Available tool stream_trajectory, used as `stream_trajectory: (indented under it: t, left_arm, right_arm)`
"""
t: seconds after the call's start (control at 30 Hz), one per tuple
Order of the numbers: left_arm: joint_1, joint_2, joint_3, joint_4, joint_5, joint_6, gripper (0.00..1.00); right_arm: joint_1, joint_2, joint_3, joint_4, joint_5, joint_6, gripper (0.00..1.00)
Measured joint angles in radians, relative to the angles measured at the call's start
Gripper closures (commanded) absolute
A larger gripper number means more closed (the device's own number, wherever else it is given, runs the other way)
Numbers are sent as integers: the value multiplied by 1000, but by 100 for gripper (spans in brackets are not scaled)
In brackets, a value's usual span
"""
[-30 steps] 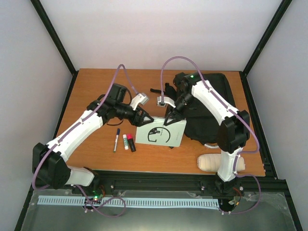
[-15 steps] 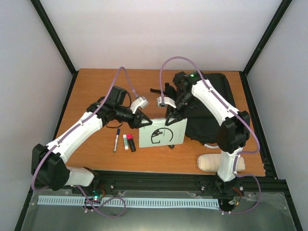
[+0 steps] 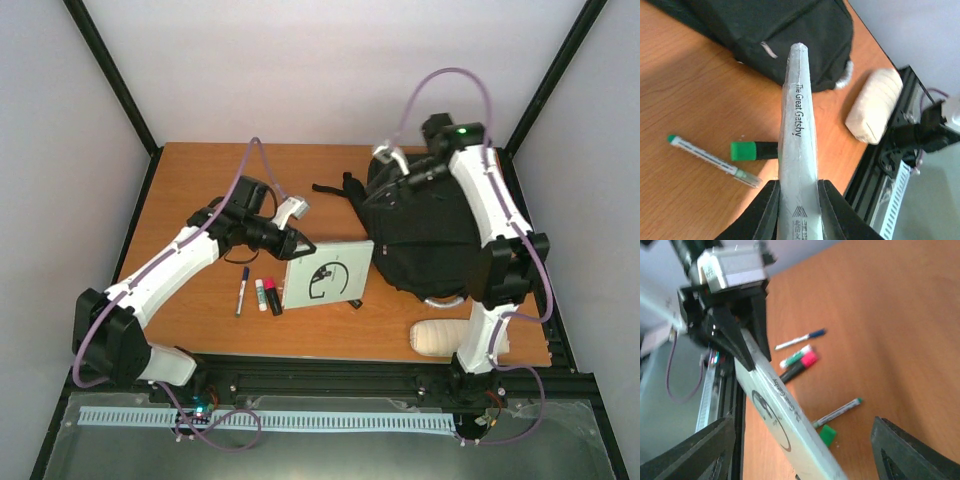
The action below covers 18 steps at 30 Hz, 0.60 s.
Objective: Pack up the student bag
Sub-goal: Pick up the book from the center of the board.
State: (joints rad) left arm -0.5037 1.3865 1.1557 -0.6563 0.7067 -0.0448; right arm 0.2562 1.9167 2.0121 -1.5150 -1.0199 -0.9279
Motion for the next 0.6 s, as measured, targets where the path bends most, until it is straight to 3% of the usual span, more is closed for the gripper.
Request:
stream_trajectory:
  t: [0.1, 0.2, 0.33, 0.6]
  left_arm:
    - [24, 7, 0, 43, -40, -103, 99]
    - [48, 8, 11, 140, -90, -224, 99]
    - [55, 15, 61, 262, -194, -381, 99]
    - [57, 15, 35, 533, -460, -698, 99]
  right_arm:
    - [-144, -6, -35, 56, -117, 74, 24]
    - [-217, -55, -172, 198, -153, 235, 23]
    - [-224, -167, -410, 443, -96, 490, 21]
    - [-219, -262, -647, 780, -55, 863, 19]
